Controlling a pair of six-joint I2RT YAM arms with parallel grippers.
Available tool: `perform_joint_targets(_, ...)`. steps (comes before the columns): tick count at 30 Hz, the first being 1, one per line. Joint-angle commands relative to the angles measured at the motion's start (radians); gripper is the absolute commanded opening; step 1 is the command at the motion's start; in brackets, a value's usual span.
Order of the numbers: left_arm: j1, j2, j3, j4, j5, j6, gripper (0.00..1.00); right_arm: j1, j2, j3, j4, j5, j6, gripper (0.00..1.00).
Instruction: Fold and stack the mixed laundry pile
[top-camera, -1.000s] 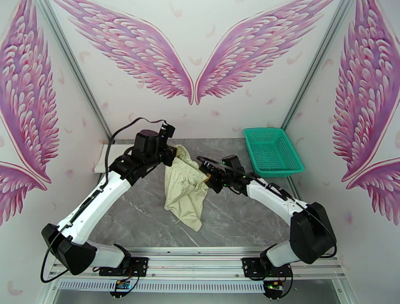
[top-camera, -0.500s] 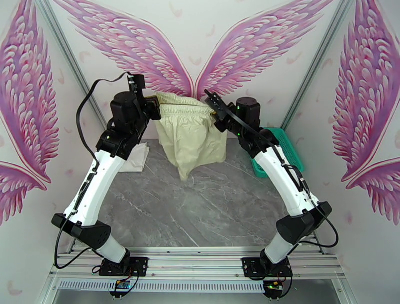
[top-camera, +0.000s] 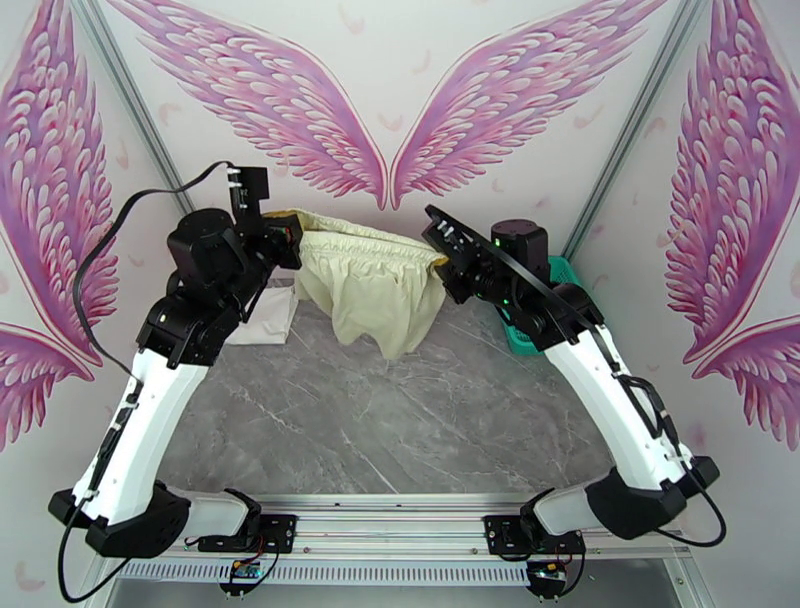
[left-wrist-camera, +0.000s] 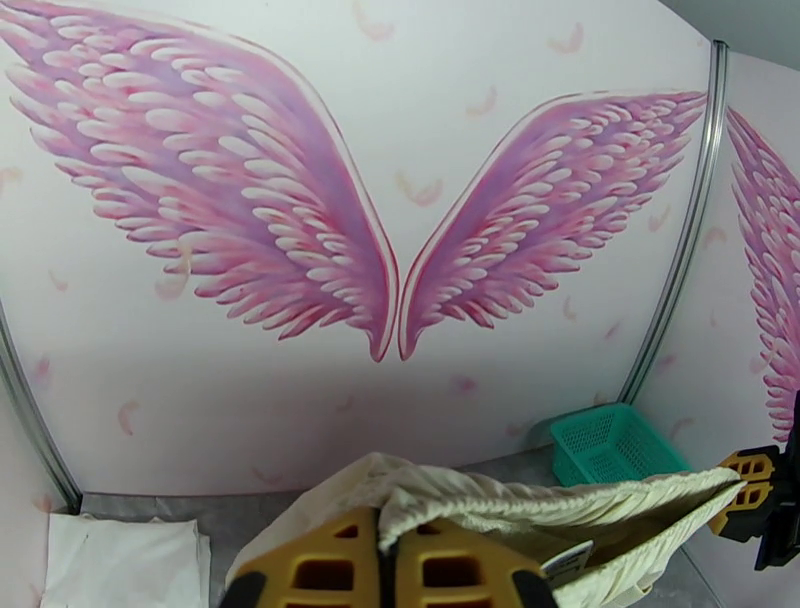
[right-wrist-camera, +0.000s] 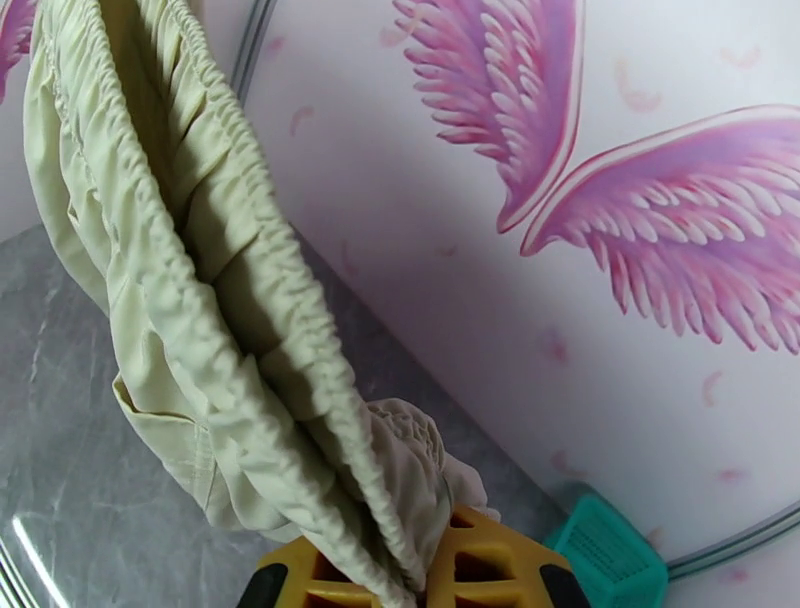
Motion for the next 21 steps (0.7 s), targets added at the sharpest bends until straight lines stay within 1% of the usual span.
perform_joint_targets(1,0.043,-0.051,-0.041,-0.038,-0.209,-0.024,0.00,-0.044,-0.050,-0.053,-0.097,0.154,0.058,0.00)
perform_joint_targets(4,0.059,-0.016,-0.068,-0.011,-0.185,-0.050,0.00,-0.052,-0.013,-0.036,-0.090,0.159,0.037,0.00)
perform_joint_targets(6,0.074,0.047,-0.042,0.006,-0.154,-0.068,0.00,-0.069,0.050,0.011,-0.076,0.150,0.026,0.00)
perform_joint_targets(7,0.081,0.082,-0.016,0.008,-0.140,-0.074,0.00,-0.077,0.086,0.046,-0.080,0.152,0.019,0.00)
perform_joint_targets(10,0.105,0.206,0.092,0.024,-0.107,-0.094,0.00,-0.099,0.233,0.229,-0.129,0.186,0.010,0.00)
perform_joint_targets(11,0.119,0.253,0.138,0.034,-0.096,-0.106,0.00,-0.106,0.287,0.308,-0.137,0.210,0.011,0.00)
perform_joint_targets(13,0.149,0.339,0.232,0.068,-0.040,-0.142,0.00,-0.116,0.377,0.459,-0.144,0.250,0.007,0.00)
perform_joint_targets(15,0.172,0.429,0.369,0.084,0.026,-0.174,0.00,-0.118,0.465,0.650,-0.168,0.284,-0.016,0.00)
perform_joint_targets(16,0.176,0.467,0.449,0.071,0.045,-0.172,0.00,-0.118,0.492,0.715,-0.171,0.301,-0.022,0.00)
perform_joint_targets(18,0.178,0.548,0.657,-0.011,0.046,-0.146,0.00,-0.118,0.531,0.849,-0.182,0.316,-0.036,0.00)
perform_joint_targets(20,0.178,0.587,0.777,-0.078,0.041,-0.118,0.00,-0.116,0.500,0.853,-0.171,0.276,-0.037,0.00)
perform_joint_targets(21,0.178,0.583,0.788,-0.102,0.032,-0.112,0.00,-0.114,0.464,0.814,-0.164,0.250,-0.033,0.00)
